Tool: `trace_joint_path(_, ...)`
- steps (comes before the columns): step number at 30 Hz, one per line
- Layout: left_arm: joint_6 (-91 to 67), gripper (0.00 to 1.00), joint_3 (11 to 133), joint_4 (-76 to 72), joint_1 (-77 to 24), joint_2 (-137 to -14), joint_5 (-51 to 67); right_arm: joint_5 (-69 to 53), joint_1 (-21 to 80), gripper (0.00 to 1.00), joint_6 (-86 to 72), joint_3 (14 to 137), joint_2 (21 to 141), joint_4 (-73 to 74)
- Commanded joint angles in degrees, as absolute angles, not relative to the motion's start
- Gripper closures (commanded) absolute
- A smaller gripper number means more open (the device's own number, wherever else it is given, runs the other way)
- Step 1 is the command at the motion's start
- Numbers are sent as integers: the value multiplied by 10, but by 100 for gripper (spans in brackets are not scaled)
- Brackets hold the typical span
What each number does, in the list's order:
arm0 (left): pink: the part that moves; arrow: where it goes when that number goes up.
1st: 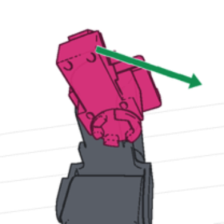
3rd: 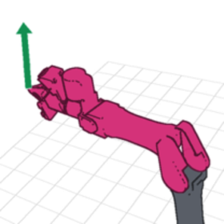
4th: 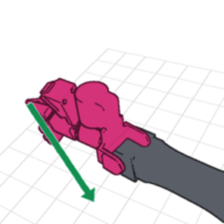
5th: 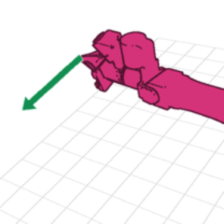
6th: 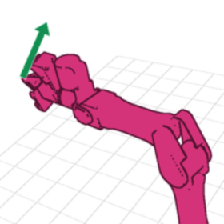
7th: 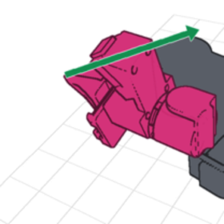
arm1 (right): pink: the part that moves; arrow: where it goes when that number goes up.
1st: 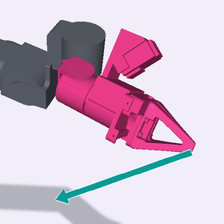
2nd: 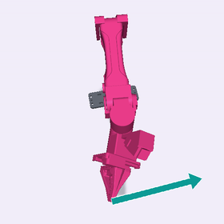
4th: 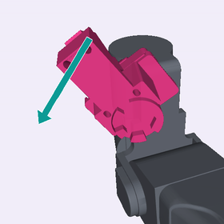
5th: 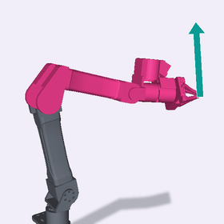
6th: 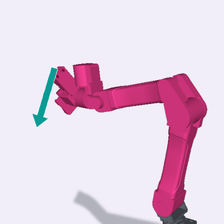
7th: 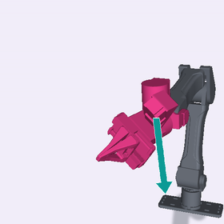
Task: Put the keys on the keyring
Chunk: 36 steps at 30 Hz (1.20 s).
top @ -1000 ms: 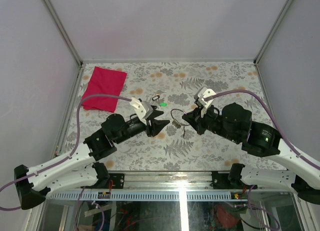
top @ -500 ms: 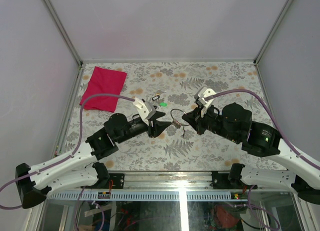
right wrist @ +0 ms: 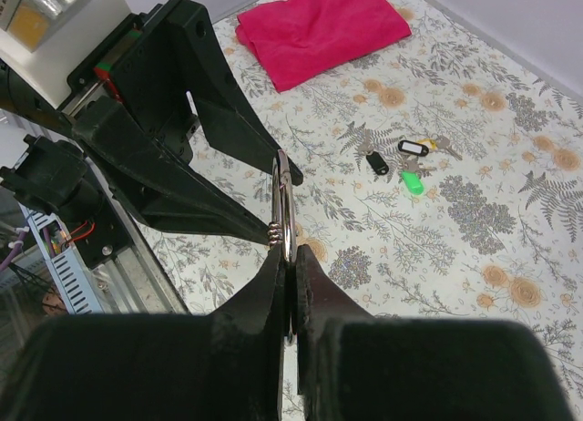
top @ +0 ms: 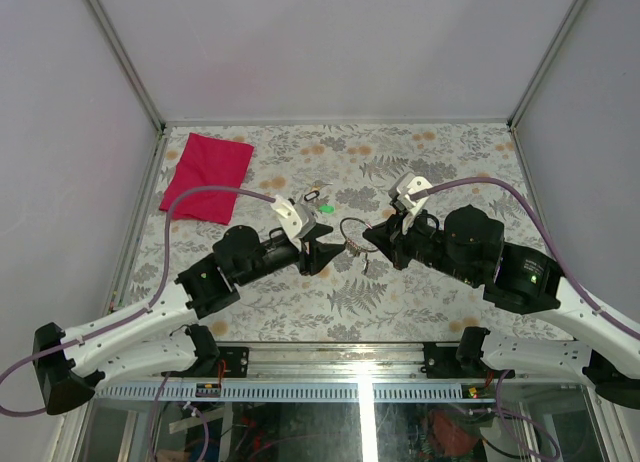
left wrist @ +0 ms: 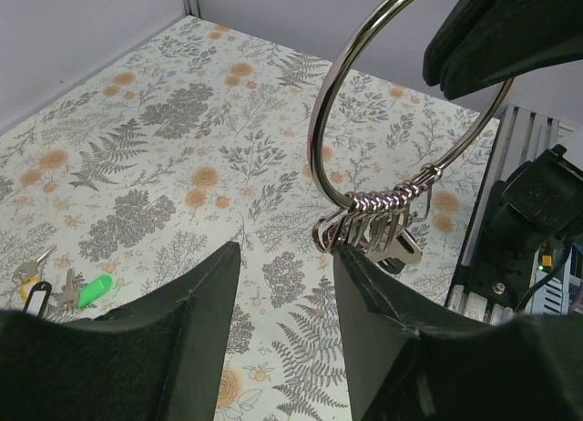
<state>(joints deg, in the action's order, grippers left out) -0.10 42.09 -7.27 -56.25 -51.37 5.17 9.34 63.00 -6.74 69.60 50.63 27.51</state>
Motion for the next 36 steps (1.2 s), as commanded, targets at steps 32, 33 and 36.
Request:
trace_joint_path(32,-1,62,450,-135,-572,-527,59,76,634,100,-82,699,499,222)
trace_joint_path(33,-2,62,450,-136,-572,-527,61,75,634,100,-82,699,499,222)
trace_joint_path(36,0,63,455,-136,-574,-531,69,75,634,100,-82,697,498,222)
